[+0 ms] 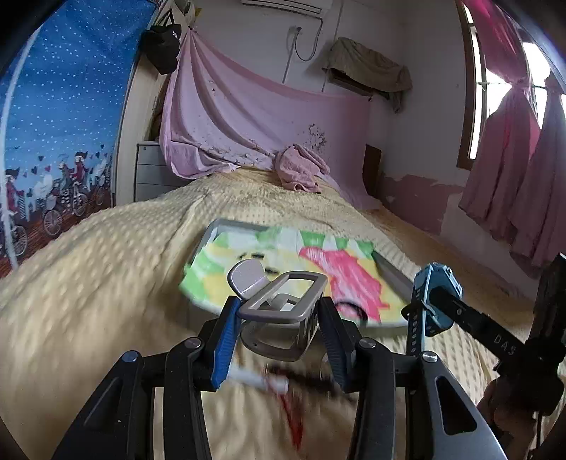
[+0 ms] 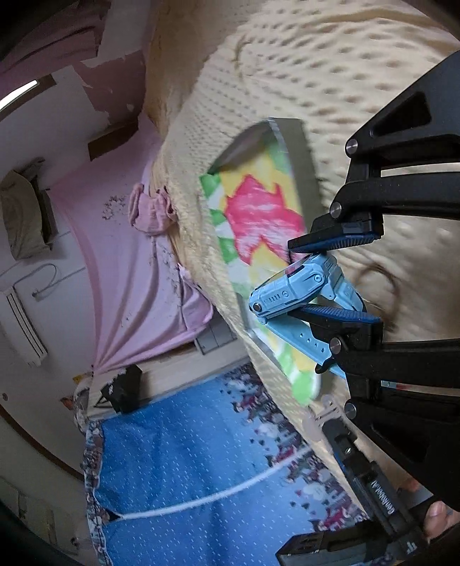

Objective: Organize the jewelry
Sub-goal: 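Lower the clip into the tray with the left tool while the right places the watch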

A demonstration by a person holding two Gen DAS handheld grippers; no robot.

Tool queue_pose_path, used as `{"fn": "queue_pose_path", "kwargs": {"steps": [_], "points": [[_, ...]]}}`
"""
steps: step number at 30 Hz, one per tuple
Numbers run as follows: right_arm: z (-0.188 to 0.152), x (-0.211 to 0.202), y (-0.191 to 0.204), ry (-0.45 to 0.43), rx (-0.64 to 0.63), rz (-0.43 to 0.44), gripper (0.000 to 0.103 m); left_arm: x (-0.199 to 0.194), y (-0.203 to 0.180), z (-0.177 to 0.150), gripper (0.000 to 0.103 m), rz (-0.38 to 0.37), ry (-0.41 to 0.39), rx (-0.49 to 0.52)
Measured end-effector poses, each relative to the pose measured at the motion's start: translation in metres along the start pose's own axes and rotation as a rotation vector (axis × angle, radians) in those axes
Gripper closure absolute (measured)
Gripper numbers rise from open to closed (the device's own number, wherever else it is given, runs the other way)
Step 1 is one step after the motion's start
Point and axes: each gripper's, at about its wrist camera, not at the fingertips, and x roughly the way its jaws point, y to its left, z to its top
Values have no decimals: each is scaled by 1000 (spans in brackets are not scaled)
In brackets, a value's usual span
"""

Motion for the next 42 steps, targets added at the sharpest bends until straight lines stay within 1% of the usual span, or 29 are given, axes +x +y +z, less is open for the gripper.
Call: {"fn": "queue_pose_path", "kwargs": {"steps": [2, 5, 8, 10, 13, 15, 20, 22, 24, 26, 27, 28, 30, 31, 32, 33, 34, 35, 36, 37, 38, 39, 40, 42], "points": [[11, 13, -4, -2, 12, -10, 77, 16, 1, 9, 61, -5, 6, -8], [23, 39, -10, 14, 27, -31, 77, 41, 4, 19, 61, -5, 37, -15], [26, 62, -12, 43, 35, -53, 77, 65, 9, 23, 60, 25, 91, -13], [26, 78, -10, 78, 32, -72, 77, 77, 13, 23, 60, 41, 131, -20], [22, 98, -6, 131, 16, -94, 77, 93, 18, 21, 60, 47, 201, -45], [19, 105, -4, 151, 6, -101, 77, 101, 18, 19, 60, 54, 231, -44], [11, 118, -1, 202, -16, -128, 78, 104, 12, 17, 60, 55, 249, -22], [10, 121, 0, 222, -31, -119, 78, 103, 13, 15, 60, 52, 260, -26], [7, 122, 4, 229, -50, -125, 78, 99, 14, 14, 60, 44, 254, -27], [6, 121, 4, 231, -58, -125, 78, 94, 15, 13, 56, 23, 240, -34], [6, 119, 5, 230, -58, -123, 78, 92, 16, 13, 49, 15, 231, -39], [7, 116, 2, 227, -57, -120, 78, 88, 16, 13, 39, 18, 220, -44], [7, 109, 1, 210, -52, -107, 77, 79, 17, 11, 33, 28, 185, -54], [7, 106, 1, 202, -53, -106, 77, 74, 18, 11, 33, 30, 165, -60], [8, 102, 1, 192, -55, -105, 74, 70, 20, 11, 33, 32, 156, -65], [9, 96, 2, 173, -58, -99, 70, 66, 22, 10, 33, 34, 147, -73], [9, 91, 3, 157, -62, -97, 66, 61, 23, 10, 32, 33, 136, -81], [11, 83, 5, 129, -69, -94, 60, 55, 25, 9, 29, 35, 121, -87], [12, 77, 7, 109, -75, -88, 56, 50, 26, 10, 20, 41, 104, -91], [12, 70, 9, 86, -82, -79, 54, 43, 27, 9, 13, 46, 83, -95], [12, 63, 11, 65, -91, -73, 50, 37, 28, 9, 10, 49, 62, -98], [12, 53, 14, 36, -105, -66, 46, 28, 29, 8, 5, 51, 34, -102], [12, 46, 16, 18, -113, -62, 43, 21, 29, 7, 1, 53, 15, -105], [11, 29, 22, -29, -131, -50, 31, 7, 31, 7, 0, 59, -27, -112]]}}
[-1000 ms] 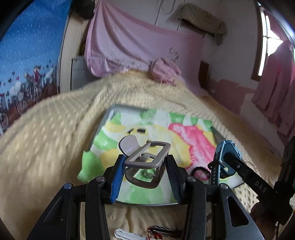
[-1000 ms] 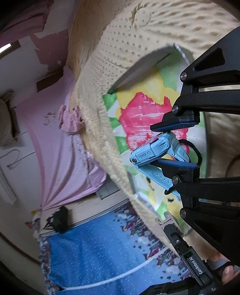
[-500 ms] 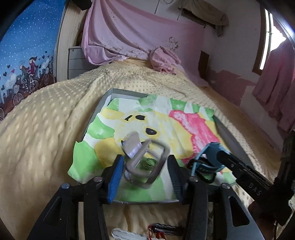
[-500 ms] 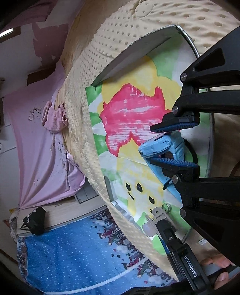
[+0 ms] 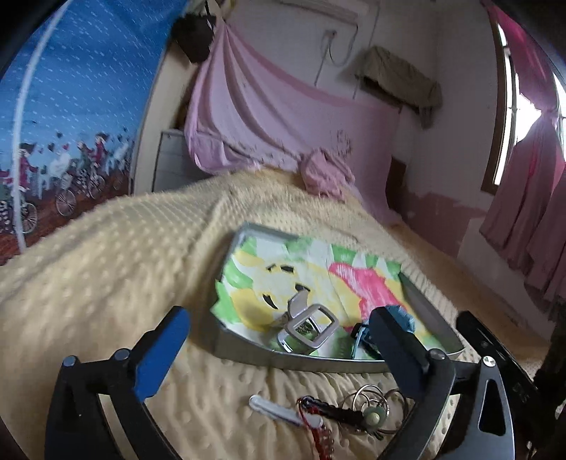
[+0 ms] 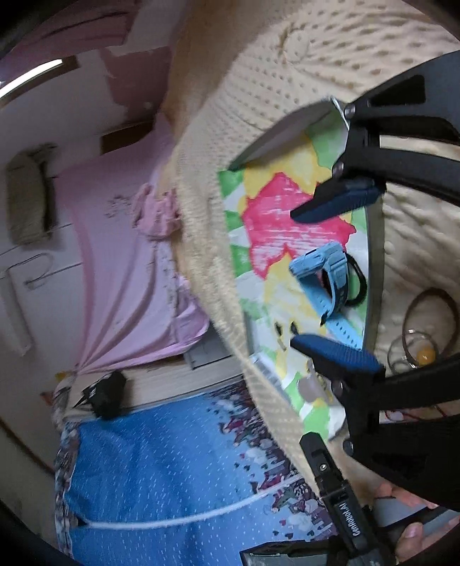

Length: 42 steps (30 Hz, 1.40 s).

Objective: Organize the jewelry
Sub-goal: 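Lower the clip into the tray with the left tool while the right places the watch, then withdraw both tools from the tray toward the remaining jewelry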

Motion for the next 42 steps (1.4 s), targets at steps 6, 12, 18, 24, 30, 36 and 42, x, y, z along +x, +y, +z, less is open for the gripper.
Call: {"fn": "queue_pose_path", "kwargs": {"steps": [6, 12, 18, 24, 30, 36, 42], "points": [[1, -52, 14, -128, -59, -2, 8, -38, 3, -6, 0, 20, -89, 5], [-4, -93, 27, -177, -111, -1, 1, -70, -2, -18, 0, 28, -146, 48], [-9, -121, 34, -179, -116, 3, 1, -100, -6, -34, 0, 32, -174, 91], [-16, -142, 42, -172, -130, 12, 1, -123, -2, -46, 0, 24, -183, 99], [-26, -156, 50, -163, -149, 11, 1, -136, 1, -56, 0, 28, -191, 108], [-29, -161, 51, -164, -167, 1, 1, -136, 4, -59, 0, 35, -191, 104], [-27, -144, 46, -97, -161, -3, 1, -117, 3, -58, 0, 37, -112, 131]]}}
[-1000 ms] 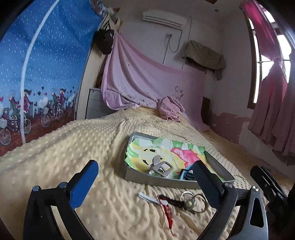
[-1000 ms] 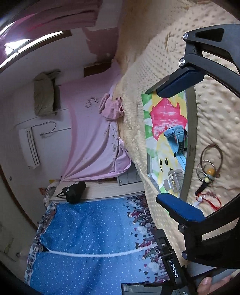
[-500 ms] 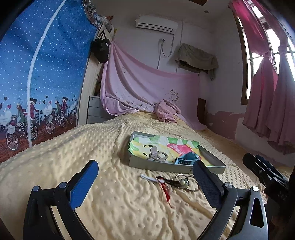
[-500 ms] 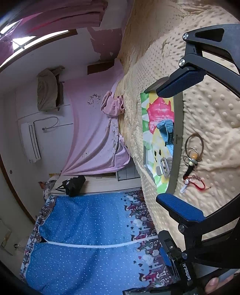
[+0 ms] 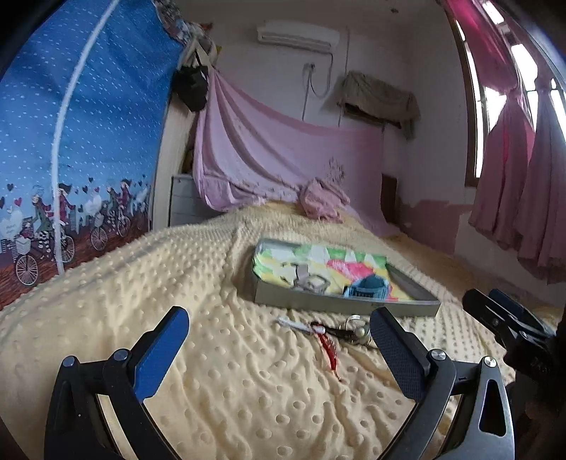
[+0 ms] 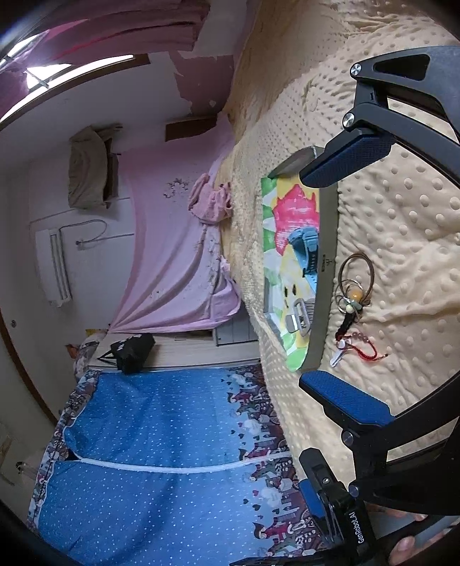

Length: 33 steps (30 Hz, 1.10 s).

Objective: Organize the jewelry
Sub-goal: 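Withdraw both tools from the tray toward the remaining jewelry, then grasp the red bead bracelet with the left tool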

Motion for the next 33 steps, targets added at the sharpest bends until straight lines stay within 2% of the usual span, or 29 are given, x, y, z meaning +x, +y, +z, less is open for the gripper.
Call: {"fn": "queue_pose_path", "kwargs": {"steps": [9, 11, 13, 14, 15, 21, 22, 26, 29, 33], "points": [[-10, 57, -30, 192, 69, -4, 2, 47, -8, -5, 1, -46, 153, 21], [-12, 70, -34, 220, 80, -1, 6, 55, -10, -7, 7, -62, 177, 19], [-15, 85, -38, 254, 71, -2, 19, 65, -13, -11, 16, -79, 213, 20], [-16, 90, -39, 266, 66, -2, 29, 69, -15, -12, 18, -88, 229, 22], [-19, 100, -41, 291, 62, 4, 34, 74, -17, -14, 24, -102, 248, 28], [-33, 133, -42, 386, 82, 68, 53, 90, -30, -25, 51, -159, 333, 80], [-36, 139, -42, 400, 86, 79, 55, 94, -31, -27, 56, -164, 349, 85], [-43, 155, -38, 441, 87, 110, 64, 99, -29, -32, 64, -177, 391, 78], [-49, 167, -33, 477, 85, 124, 66, 101, -29, -34, 73, -187, 405, 79], [-56, 175, -31, 519, 83, 119, 75, 104, -33, -36, 89, -193, 424, 90]]}}
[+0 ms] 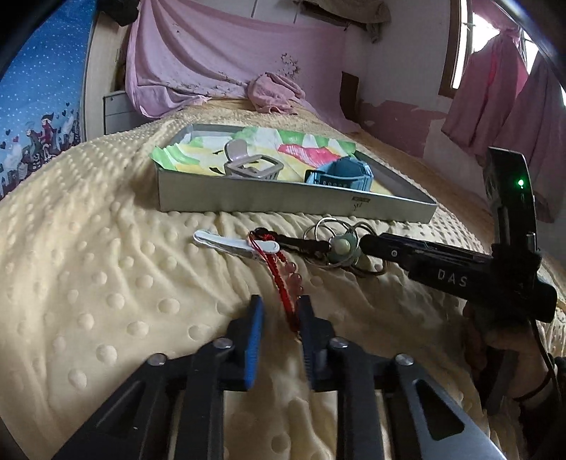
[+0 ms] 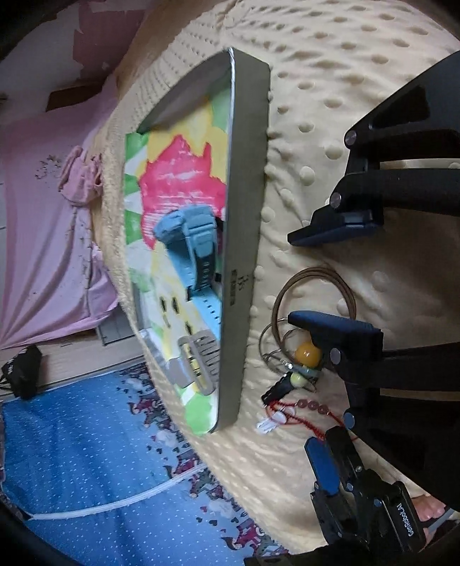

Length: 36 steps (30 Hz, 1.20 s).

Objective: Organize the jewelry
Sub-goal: 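Grasp the red bead bracelet with the left tool, then drop the red bracelet into the tray with the left tool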

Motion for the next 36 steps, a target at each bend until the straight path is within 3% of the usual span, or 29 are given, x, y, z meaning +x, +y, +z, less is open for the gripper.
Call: {"fn": "queue_pose_path", "kwargs": {"steps": [6, 15, 24, 32, 36], "points": [[-5, -4, -4, -22, 26, 8, 98, -15, 1, -1, 98, -5, -51, -14], [-11, -50, -5, -221, 20, -16, 99, -50, -7, 7, 98, 1, -123, 37], [-1, -92, -7, -376, 22, -38, 99, -71, -20, 50, 98, -32, -209, 46], [36, -109, -24, -468, 27, -45, 99, -39, -41, 99, 98, -12, -317, 41], [61, -104, -38, -490, 33, -58, 99, -10, -49, 115, 98, -24, -330, 33]]}}
